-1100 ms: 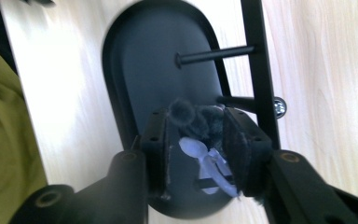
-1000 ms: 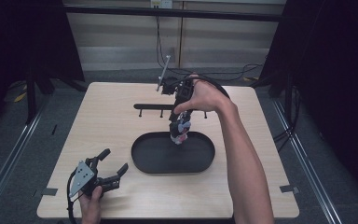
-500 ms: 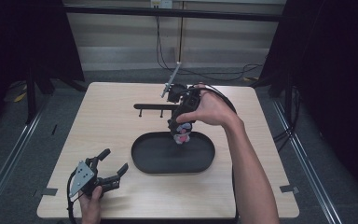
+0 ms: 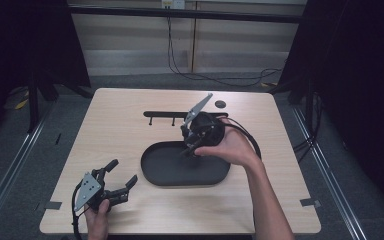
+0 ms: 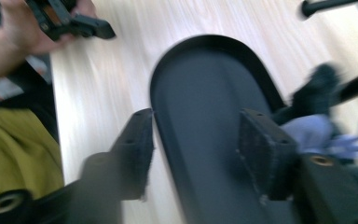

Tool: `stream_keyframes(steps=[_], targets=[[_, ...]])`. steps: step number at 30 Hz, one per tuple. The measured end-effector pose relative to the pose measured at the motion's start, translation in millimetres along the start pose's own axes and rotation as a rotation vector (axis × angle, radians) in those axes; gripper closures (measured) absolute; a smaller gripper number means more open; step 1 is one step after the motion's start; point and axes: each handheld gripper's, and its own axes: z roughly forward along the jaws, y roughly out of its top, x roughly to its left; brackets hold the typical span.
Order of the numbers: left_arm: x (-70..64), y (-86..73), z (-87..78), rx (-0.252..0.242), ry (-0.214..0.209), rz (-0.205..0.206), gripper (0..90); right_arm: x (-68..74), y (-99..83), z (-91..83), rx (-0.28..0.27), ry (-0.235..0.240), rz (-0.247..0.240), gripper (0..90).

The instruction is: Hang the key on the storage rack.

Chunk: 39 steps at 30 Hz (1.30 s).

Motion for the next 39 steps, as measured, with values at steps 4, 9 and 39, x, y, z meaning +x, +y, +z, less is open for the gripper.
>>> stream_keyframes(steps=[4, 9, 39], targets=[[0.2, 0.0, 0.0, 0.000, 0.000, 0.001, 15.4, 5.9, -20.9, 12.0, -0.066, -0.024, 0.063, 38.0], [0.3, 0.0, 0.0, 0.000, 0.003, 0.001, 15.4, 12.1, -48.3, 22.3, -0.167, -0.078, 0.098, 31.3], [-0.1, 0.0, -0.1, 0.001, 0.009, -0.005, 15.4, 64.5, -193.6, 90.0, -0.842, -0.608, 0.324, 15.1]])
